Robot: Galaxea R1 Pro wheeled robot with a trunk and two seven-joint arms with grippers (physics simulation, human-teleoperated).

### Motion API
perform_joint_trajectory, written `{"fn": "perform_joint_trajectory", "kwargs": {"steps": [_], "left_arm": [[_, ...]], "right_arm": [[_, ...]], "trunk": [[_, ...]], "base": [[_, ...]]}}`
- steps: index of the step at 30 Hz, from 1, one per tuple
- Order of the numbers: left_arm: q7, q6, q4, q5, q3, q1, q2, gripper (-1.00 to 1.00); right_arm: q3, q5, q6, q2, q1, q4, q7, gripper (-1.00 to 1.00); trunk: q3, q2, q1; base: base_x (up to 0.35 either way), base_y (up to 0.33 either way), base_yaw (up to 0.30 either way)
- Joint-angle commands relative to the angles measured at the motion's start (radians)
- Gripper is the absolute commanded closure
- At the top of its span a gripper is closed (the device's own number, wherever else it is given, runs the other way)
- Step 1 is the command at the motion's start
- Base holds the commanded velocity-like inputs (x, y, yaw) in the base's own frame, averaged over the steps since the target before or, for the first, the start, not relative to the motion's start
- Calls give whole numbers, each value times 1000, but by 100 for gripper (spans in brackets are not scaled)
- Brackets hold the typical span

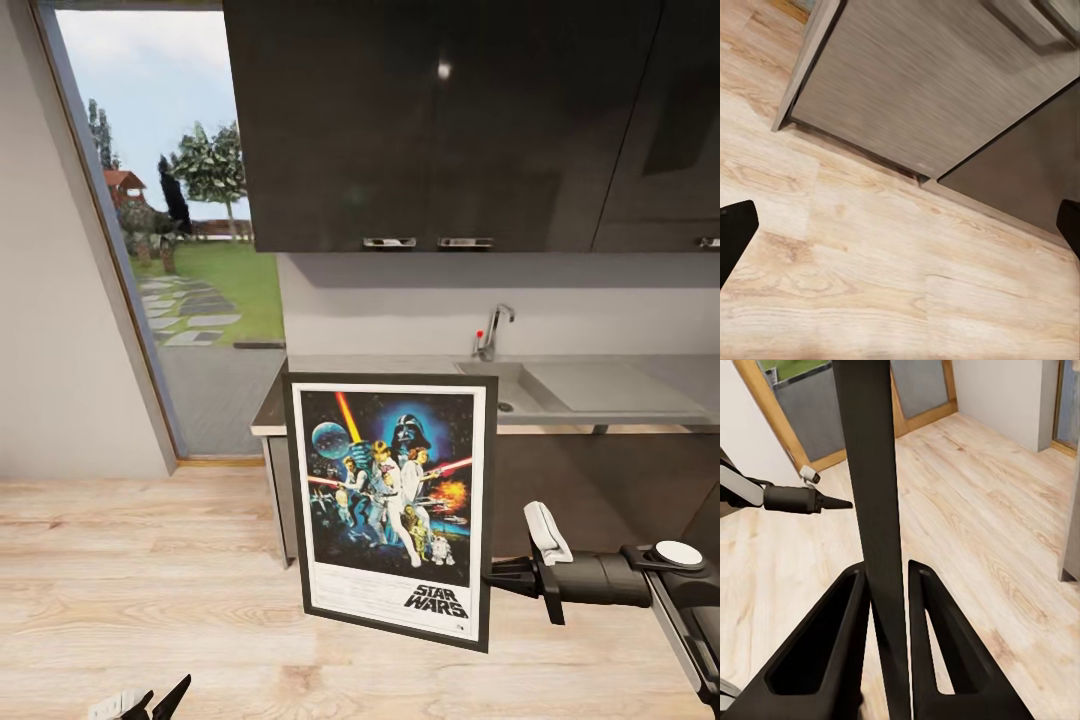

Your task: Pick up the poster from the kitchen countertop and hang it on one of the wall nails in the kitchen.

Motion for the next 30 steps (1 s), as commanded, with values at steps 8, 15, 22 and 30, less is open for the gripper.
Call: {"fn": "perform_joint_trajectory", "kwargs": {"steps": [8, 15, 22, 30], "left_arm": [[-3, -5, 1, -4, 5, -1, 0, -100], [-3, -5, 1, -4, 5, -1, 0, -100], [-3, -5, 1, -4, 5, -1, 0, -100], [-3, -5, 1, -4, 5, -1, 0, -100]], "right_arm": [[-1, 1, 13, 0, -1, -1, 6, 100], [-1, 1, 13, 0, -1, -1, 6, 100], [-1, 1, 13, 0, -1, -2, 6, 100], [-1, 1, 13, 0, -1, -2, 6, 100]], "trunk": [[23, 55, -30], [45, 104, -57], [64, 146, -80], [64, 146, -80]], "base": [[0, 0, 0], [0, 0, 0], [0, 0, 0], [0, 0, 0]]}}
